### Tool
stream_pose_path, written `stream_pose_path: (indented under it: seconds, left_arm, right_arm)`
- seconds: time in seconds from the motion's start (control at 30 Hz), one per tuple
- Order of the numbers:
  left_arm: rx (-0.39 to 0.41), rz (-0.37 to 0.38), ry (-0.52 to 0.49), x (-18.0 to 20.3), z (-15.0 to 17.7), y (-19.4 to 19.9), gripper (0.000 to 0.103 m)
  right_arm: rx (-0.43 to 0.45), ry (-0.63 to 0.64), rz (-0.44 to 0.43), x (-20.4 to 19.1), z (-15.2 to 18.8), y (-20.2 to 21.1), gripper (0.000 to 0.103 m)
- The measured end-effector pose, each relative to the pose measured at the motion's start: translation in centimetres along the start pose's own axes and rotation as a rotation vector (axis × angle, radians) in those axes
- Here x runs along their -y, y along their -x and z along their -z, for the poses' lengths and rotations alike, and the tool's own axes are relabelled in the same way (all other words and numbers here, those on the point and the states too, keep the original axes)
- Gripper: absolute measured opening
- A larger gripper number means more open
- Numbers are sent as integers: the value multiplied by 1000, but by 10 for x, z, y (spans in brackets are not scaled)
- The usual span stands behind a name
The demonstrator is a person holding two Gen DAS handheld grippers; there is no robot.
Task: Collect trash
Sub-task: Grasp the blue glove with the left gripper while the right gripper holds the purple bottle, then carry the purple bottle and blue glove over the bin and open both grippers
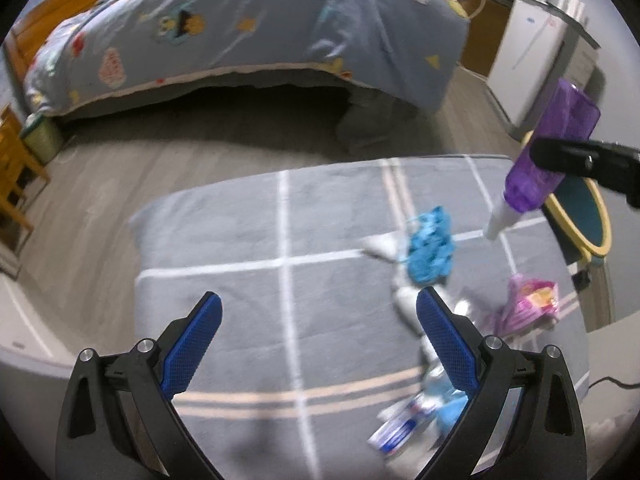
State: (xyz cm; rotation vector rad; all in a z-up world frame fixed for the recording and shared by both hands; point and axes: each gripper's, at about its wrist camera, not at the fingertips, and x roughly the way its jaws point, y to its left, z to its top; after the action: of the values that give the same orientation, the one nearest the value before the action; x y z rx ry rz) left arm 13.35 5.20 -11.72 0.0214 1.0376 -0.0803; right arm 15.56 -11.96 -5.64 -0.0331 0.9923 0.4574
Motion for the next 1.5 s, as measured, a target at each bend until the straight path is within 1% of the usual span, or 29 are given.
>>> stream_pose_path:
  seconds: [0.1, 0.23, 0.3, 0.33, 0.37, 0.4, 0.47, 0.53, 0.6, 0.63, 0.67, 0.73, 0.83, 0.97, 1.03, 1.07, 1.1, 1.23, 1.33, 1.4, 1.5]
  left_arm:
    - [17, 44, -51, 23, -7, -9, 96]
    - [32, 54, -137, 51, -14, -20, 93]
    - [14, 58, -159, 62, -16, -31, 86]
    - [-6, 54, -162, 65, -16, -37, 76]
    - [-25, 57, -162, 68, -16, -43, 72]
    - [-42, 68, -167, 73, -15, -50, 72]
    - [-54, 52, -198, 80, -12, -57, 71]
    - [-65, 15, -235, 87, -10, -65, 68]
    - [-78, -3, -233, 87, -10, -71, 67]
    - [-89, -1, -230, 87, -10, -74, 63]
    - [-100, 2, -231, 87, -10, -77, 51]
    - [-111, 12, -243, 88, -9, -79, 34]
    - [-79, 43, -230, 85, -14, -70, 33]
    - [-10, 74, -191, 84, -22, -48, 33]
    - [27, 101, -179, 86, -27, -35, 33]
    - [37, 109, -179, 88, -29, -31, 33]
    - [52, 138, -167, 90, -32, -24, 33]
    - [95, 185, -130, 93, -43, -6, 33]
    - [88, 236, -108, 96, -46, 1, 33]
    - [40, 271, -107, 99, -45, -6, 33]
    - [-15, 249, -125, 105, -37, -23, 33]
  right_arm:
    - [5, -55, 8, 24, -2, 4, 32]
    - [9, -97, 23, 49, -3, 6, 32]
    - [7, -115, 18, 58, -2, 8, 32]
    - [7, -118, 17, 59, -1, 8, 32]
    - [7, -120, 16, 61, -1, 8, 32]
    - [7, -120, 16, 63, -1, 9, 32]
    - [6, -115, 16, 66, 0, 9, 32]
    - [4, -112, 17, 67, 2, 9, 32]
    - [2, -113, 17, 69, 2, 9, 32]
    - [2, -116, 18, 70, 2, 9, 32]
    - [4, -119, 19, 72, 2, 9, 32]
    - [7, -123, 18, 73, 2, 10, 32]
    - [14, -125, 17, 75, 2, 12, 32]
    - [27, -136, 20, 77, 1, 17, 32]
    - [35, -149, 15, 79, -1, 22, 32]
    - [38, -153, 13, 80, -2, 24, 32]
    - [45, -160, 11, 82, -3, 27, 32]
    - [71, -185, 10, 90, -5, 39, 32]
    - [90, -205, 15, 100, -6, 48, 32]
    - [94, -215, 20, 106, -6, 52, 32]
    - [99, -241, 25, 117, -3, 56, 32]
